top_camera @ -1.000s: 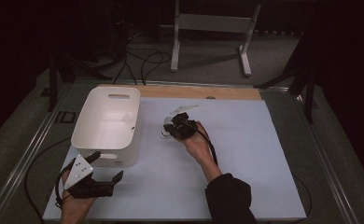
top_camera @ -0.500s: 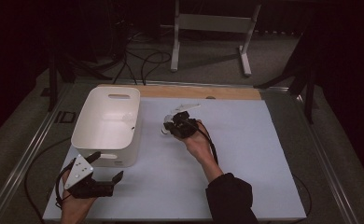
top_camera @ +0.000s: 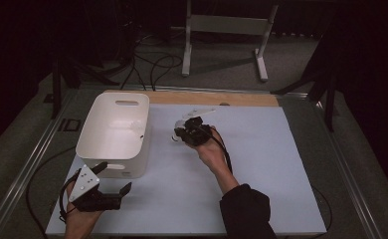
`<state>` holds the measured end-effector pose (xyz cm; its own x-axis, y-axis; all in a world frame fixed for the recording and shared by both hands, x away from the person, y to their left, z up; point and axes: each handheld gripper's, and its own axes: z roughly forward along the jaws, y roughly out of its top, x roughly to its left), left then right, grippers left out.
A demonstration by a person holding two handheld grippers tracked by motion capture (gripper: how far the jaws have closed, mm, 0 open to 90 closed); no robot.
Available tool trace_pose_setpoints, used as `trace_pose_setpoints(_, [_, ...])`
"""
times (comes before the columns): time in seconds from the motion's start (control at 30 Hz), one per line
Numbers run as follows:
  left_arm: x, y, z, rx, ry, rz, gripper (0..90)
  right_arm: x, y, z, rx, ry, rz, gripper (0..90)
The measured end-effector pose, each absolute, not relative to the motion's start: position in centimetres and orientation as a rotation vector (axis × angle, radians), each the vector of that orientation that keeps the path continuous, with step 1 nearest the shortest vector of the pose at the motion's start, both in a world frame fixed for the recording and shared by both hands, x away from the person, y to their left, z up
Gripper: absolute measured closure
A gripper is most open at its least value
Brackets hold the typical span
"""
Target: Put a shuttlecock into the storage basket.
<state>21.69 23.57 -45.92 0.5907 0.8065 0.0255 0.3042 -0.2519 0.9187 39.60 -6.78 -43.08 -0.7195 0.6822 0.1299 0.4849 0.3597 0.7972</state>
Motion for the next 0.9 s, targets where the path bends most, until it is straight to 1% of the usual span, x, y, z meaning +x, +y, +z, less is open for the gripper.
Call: trace_pose_setpoints(0.9, [21.66,23.6,-45.89,1.817,0.905,0.631,0.3,39.4,-7.3,-42.45,1.078,2.365,1.285,90.0])
